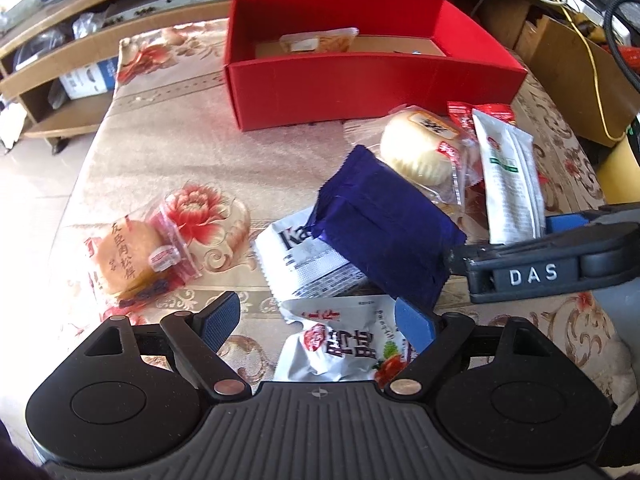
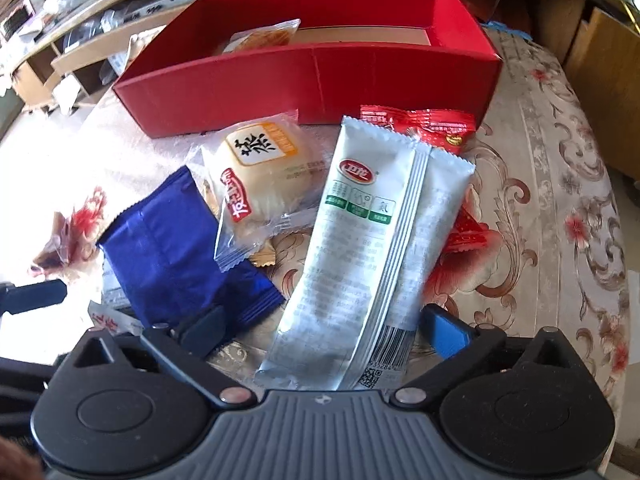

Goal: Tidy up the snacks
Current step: 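Grasp long white packet with right tool while left tool grasps dark blue pouch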

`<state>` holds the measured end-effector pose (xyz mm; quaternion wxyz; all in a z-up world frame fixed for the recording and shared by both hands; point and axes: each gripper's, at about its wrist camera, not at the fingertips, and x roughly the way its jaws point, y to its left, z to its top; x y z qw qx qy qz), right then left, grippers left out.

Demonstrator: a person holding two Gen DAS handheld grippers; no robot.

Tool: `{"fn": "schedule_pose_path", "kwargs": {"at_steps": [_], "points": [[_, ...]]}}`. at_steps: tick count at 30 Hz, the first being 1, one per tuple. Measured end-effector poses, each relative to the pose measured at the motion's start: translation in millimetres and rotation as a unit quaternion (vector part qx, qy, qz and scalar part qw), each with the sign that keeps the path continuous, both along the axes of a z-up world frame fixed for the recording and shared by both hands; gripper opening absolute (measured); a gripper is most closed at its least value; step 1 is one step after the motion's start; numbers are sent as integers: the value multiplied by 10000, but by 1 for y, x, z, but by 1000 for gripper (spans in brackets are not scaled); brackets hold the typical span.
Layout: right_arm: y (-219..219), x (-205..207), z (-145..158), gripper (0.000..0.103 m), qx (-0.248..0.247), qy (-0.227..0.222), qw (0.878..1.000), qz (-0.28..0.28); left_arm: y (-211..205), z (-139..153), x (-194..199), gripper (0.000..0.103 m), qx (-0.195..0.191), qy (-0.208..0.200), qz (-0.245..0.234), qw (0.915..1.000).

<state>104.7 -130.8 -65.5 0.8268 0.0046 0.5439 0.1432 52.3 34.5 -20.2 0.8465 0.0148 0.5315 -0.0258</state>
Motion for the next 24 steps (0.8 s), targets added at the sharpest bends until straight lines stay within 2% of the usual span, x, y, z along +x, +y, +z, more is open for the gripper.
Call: {"fn": "schedule_pose_path", "kwargs": {"at_steps": [2, 5, 6, 7, 9, 13, 17, 24], "points": [[0, 0, 0, 100, 34, -19, 10000, -38, 2, -1, 0, 89, 7, 24, 39, 10000], [-5, -4, 5, 79, -48, -112, 9998, -127, 5, 1, 2, 89, -69, -11, 89, 9999], [-7, -6, 7, 66, -126, -170, 9997, -122, 6, 3, 2, 89, -121, -31, 120, 9999], [-8, -8, 8, 59, -161, -223, 9996, -108, 8, 4, 3, 89, -169, -43, 157, 9997], [-13, -11, 9, 53, -104, -240, 9996, -98, 10, 6, 5, 89, -286, -62, 230, 9993], [-24, -17, 11, 45, -17, -257, 9996, -138, 8, 13, 9, 89, -470, -161, 317, 9983], [-36, -24, 15, 45, 118, -308, 9993, -169, 2, 17, 15, 89, -556, -190, 329, 9977], [-45, -32, 17, 44, 271, -322, 9991, -108, -15, 6, 31, 89, -781, 83, 409, 9961]]}}
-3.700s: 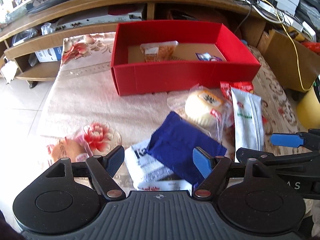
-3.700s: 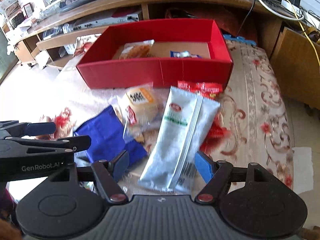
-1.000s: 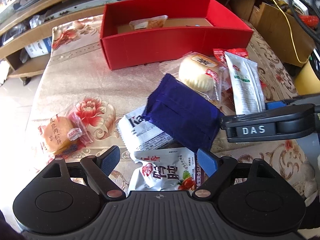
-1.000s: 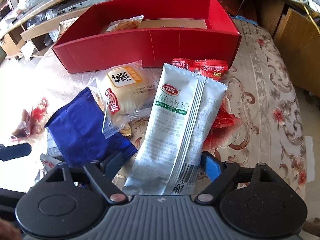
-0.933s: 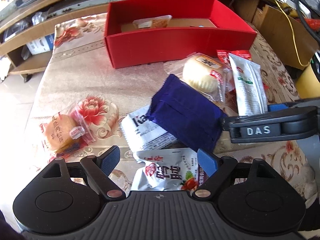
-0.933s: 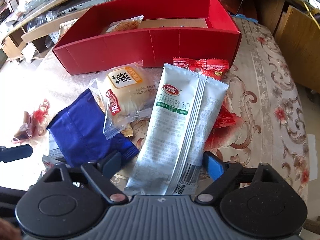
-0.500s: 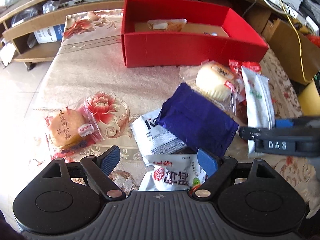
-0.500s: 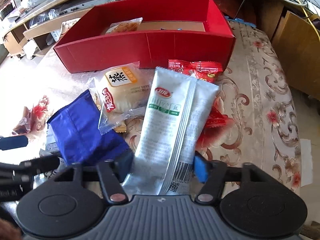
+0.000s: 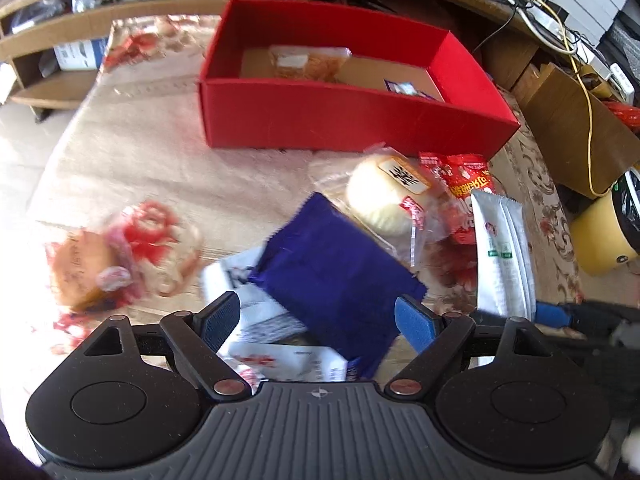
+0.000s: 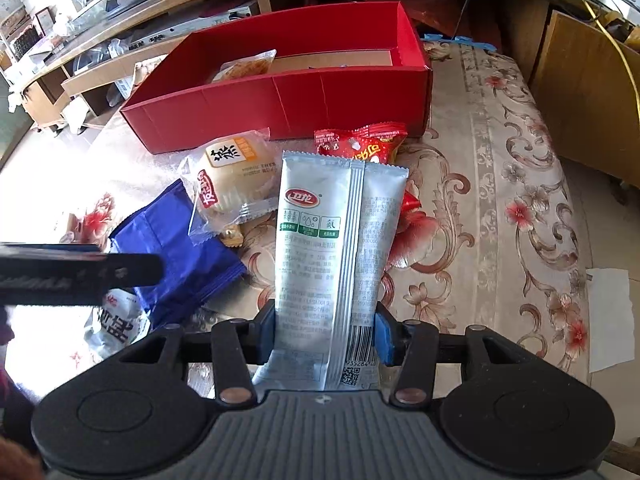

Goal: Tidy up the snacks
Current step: 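Grasp long white packet with right tool while left tool grasps dark blue pouch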

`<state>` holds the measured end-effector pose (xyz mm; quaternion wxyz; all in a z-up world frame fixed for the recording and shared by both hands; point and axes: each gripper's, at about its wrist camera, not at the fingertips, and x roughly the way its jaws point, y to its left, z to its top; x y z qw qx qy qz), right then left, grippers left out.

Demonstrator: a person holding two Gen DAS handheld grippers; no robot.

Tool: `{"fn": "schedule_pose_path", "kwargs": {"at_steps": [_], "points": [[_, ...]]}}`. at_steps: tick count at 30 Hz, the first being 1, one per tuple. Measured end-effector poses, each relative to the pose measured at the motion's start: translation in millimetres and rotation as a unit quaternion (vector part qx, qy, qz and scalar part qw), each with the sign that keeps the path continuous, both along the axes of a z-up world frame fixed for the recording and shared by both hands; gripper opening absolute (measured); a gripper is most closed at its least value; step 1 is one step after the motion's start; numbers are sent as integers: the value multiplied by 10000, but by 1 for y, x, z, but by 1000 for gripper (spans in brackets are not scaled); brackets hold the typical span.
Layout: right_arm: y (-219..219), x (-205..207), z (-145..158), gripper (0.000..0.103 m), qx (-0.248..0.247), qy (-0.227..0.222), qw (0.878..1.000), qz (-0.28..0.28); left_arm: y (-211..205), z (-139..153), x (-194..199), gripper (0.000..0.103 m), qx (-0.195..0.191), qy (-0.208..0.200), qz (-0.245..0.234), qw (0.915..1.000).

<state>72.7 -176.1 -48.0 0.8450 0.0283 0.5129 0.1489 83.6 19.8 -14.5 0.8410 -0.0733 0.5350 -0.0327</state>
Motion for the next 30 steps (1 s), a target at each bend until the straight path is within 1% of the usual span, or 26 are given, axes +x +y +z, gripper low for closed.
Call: {"fn": "schedule_pose_path", "kwargs": {"at_steps": [4, 6, 8, 10, 11, 13, 15, 18, 20, 22, 23, 25, 26, 27, 28, 30], "points": [[-3, -3, 2, 44, 77, 1, 10000, 38, -6, -6, 15, 89, -72, 96, 160, 9998], [-4, -4, 1, 44, 82, 22, 10000, 53, -13, -8, 21, 93, 84, 57, 107, 9999], [-4, -6, 0, 44, 48, 49, 9999, 84, -22, -10, 23, 95, 295, -8, -45, 9996], [-4, -7, -2, 44, 20, 75, 9999, 90, -28, -14, 22, 94, 577, -98, -176, 9981], [-3, -7, -2, 44, 5, 77, 9999, 107, -28, -15, 22, 93, 664, -129, -215, 9975], [-2, -8, -2, 44, -7, 72, 9999, 132, -26, -14, 20, 89, 697, -153, -237, 9972], [-1, -7, -3, 44, -21, 83, 9998, 157, -24, -12, 16, 78, 737, -193, -301, 9966], [1, -7, -8, 44, -92, 147, 9997, 183, -22, -9, 9, 67, 718, -228, -469, 9961], [1, -8, -10, 45, -120, 160, 9996, 199, -20, -8, 5, 67, 694, -231, -517, 9960], [2, -8, -10, 45, -131, 163, 9996, 192, -19, -9, 6, 67, 633, -235, -481, 9966], [2, -7, -10, 45, -137, 169, 9996, 182, -19, -8, 8, 69, 604, -234, -454, 9969], [2, -6, -9, 46, -128, 181, 9997, 142, -19, -9, 10, 79, 516, -202, -407, 9976], [1, -5, -9, 47, -114, 172, 9997, 122, -20, -10, 12, 88, 473, -167, -356, 9981], [0, -4, -8, 48, -103, 175, 9998, 85, -22, -11, 14, 93, 432, -122, -299, 9985], [-1, -3, -8, 50, -90, 177, 9998, 52, -24, -13, 16, 94, 451, -103, -251, 9986], [-3, -1, -6, 51, -71, 177, 9998, 1, -30, -15, 19, 97, 622, -120, -204, 9978]]}}
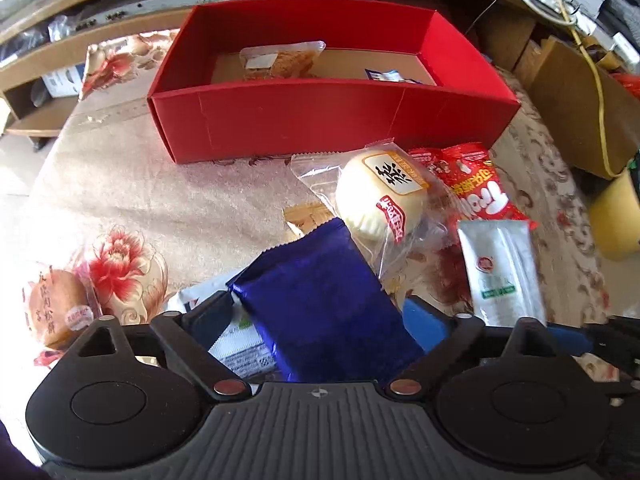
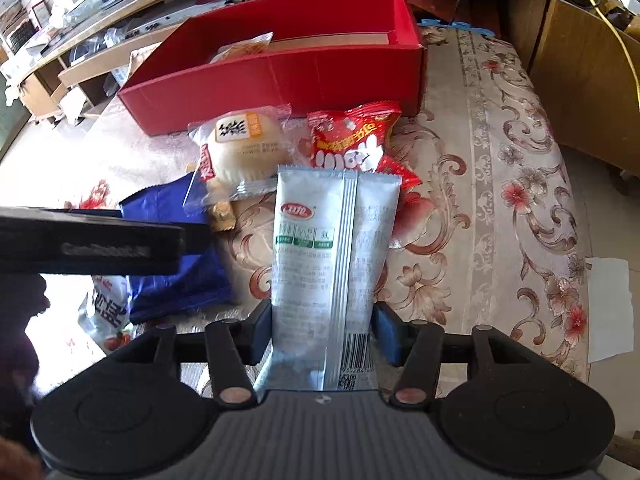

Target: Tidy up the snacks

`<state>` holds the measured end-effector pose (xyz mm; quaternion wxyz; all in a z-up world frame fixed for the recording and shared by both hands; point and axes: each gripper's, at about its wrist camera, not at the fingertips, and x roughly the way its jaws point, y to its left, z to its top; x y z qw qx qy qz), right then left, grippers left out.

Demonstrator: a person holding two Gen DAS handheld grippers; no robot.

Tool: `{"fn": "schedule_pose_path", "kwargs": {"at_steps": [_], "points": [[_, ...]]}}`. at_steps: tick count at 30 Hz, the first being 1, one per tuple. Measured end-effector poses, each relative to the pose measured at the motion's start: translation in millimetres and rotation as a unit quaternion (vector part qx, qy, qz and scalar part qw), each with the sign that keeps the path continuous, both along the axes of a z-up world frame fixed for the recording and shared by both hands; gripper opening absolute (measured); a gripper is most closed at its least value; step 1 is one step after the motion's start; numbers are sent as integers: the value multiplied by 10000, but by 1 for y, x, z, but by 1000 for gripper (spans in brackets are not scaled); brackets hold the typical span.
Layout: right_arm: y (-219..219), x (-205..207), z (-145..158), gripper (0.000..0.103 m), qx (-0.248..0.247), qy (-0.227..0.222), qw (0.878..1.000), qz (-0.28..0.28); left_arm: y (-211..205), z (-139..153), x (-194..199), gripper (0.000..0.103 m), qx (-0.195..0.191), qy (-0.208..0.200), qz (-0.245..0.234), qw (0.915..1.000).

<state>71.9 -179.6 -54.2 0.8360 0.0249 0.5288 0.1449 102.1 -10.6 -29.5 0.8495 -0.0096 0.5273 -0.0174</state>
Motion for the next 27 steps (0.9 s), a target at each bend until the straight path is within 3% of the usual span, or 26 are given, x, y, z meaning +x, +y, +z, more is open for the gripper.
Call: {"fn": "schedule_pose_path", "kwargs": {"at_steps": [5, 8, 12, 15, 19, 23, 27], "points": [[-2, -1, 0, 56, -20, 26, 10000, -7, -18, -10, 2, 98, 617, -92, -113, 9980], [-5, -1, -1, 59, -1, 70, 10000, -33, -20, -11, -3, 91, 878, -158, -354, 9954], [-7, 1, 0, 59, 28, 66, 10000, -55, -7, -2, -12, 72, 761, -154, -556, 9954], [-4, 4, -2, 59, 42, 67, 10000, -39, 7, 5, -18, 68, 319, -54, -492, 9983], [7, 11, -5, 63, -137, -19, 9999, 28, 7, 4, -19, 71, 247, -93, -472, 9985], [15, 10, -7, 67, -336, -162, 9993, 95, 4, 0, -19, 83, 434, -177, -487, 9977], [10, 10, -10, 79, -159, -210, 9996, 27, 11, -3, -19, 90, 498, -153, -378, 9979]]}}
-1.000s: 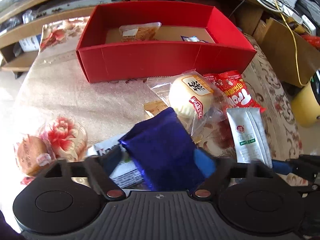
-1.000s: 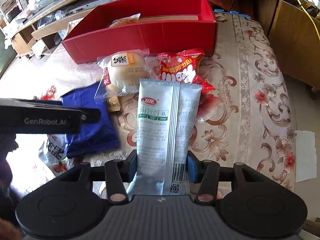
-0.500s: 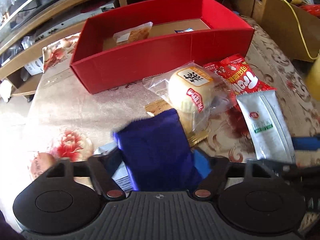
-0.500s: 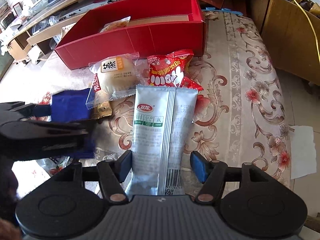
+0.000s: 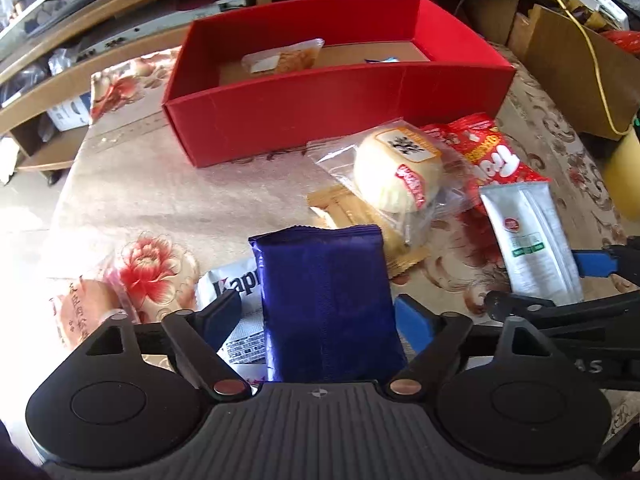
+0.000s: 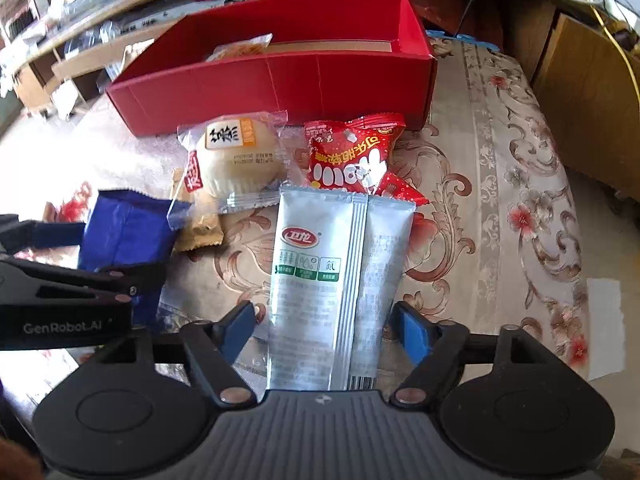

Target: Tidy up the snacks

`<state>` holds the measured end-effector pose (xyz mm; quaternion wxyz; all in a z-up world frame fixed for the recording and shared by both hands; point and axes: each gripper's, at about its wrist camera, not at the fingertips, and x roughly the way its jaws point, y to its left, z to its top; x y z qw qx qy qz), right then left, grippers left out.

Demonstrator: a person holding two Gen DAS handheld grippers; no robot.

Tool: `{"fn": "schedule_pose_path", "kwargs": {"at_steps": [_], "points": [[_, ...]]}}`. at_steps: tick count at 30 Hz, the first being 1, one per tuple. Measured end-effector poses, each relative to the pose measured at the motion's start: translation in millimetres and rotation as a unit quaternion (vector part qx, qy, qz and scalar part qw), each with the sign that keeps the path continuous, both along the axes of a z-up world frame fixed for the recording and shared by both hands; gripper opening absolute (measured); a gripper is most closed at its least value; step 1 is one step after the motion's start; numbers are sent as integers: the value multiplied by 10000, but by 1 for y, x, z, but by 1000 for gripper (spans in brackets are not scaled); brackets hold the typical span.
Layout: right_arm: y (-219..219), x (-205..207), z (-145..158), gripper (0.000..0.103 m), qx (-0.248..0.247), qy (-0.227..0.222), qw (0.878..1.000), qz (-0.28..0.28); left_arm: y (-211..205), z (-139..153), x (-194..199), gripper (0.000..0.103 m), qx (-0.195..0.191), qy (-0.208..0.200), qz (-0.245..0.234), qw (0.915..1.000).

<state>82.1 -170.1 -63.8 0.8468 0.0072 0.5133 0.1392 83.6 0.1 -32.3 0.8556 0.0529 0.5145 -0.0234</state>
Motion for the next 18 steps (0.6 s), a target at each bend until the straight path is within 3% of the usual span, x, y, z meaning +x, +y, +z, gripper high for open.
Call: {"fn": "schedule_pose_path", "kwargs": {"at_steps": [1, 6, 10, 11, 14, 18], "points": [[-1, 0, -1, 87, 98, 17, 10000, -5, 1, -1, 0, 92, 56, 8, 10, 10000], [6, 0, -2, 87, -104, 43, 9999, 114, -2, -9, -2, 96, 406, 30, -68, 9991], [8, -7, 1, 54, -481, -127, 9986, 177, -1, -6, -4, 92, 388, -14, -113, 9992], [7, -9, 3, 50, -478, -144, 9986, 171, -1, -5, -5, 88, 367, -35, -120, 9992], [5, -10, 5, 45, -415, -132, 9989, 174, 0, 0, -6, 74, 243, -99, -138, 9996], [11, -15, 11, 42, -541, -308, 9977, 285, 5, 3, -7, 71, 92, -112, -100, 9998]]}}
